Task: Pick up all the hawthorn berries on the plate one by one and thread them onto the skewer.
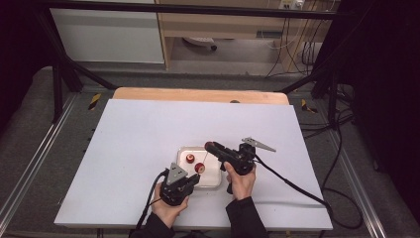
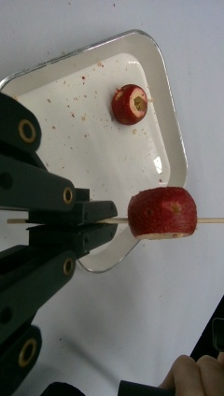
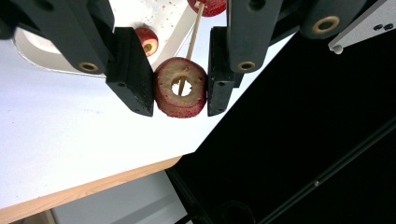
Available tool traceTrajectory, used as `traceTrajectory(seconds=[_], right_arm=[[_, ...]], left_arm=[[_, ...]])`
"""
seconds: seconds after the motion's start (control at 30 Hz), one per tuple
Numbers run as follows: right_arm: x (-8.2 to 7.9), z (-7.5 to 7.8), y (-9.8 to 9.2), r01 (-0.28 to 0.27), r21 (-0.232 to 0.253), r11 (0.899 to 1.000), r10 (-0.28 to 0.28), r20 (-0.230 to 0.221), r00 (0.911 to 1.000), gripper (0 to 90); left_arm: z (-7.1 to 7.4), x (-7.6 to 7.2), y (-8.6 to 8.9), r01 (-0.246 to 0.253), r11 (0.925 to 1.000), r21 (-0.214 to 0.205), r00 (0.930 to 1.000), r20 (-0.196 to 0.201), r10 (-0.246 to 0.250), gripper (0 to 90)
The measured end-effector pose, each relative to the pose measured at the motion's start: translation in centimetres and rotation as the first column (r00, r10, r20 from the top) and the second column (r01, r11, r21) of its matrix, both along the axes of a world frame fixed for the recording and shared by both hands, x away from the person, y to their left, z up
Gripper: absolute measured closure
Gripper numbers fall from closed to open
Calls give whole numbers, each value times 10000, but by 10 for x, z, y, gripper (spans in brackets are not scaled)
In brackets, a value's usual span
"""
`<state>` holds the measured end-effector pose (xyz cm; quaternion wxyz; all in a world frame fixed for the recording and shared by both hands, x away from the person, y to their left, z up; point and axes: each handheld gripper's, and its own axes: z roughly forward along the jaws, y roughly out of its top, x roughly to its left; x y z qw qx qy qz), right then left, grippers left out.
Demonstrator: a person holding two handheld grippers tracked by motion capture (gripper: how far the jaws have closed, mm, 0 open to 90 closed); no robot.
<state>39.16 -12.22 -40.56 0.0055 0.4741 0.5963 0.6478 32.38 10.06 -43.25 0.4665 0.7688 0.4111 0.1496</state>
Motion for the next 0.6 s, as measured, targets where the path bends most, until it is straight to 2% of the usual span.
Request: traceTrajectory(seconds=[0.07, 0.3, 0.4, 0.6], right_arm=[[0, -1, 0, 8, -113, 9999, -8, 12, 10000, 632], [3, -3, 2, 90, 149, 9998, -90, -53, 9999, 632], [4, -6, 3, 129, 207, 9997, -128, -56, 9999, 632], [6, -7, 4, 59, 256, 9997, -55, -178, 9998, 631]], left_arm=[[-1, 2, 1, -5, 10000, 73, 10000, -27, 6, 885], [2, 1, 5, -23, 10000, 4, 10000, 94, 23, 885], [2, 0, 5, 20, 9998, 186, 9999, 133, -22, 886], [4, 1, 9, 48, 9997, 230, 10000, 66, -49, 886]])
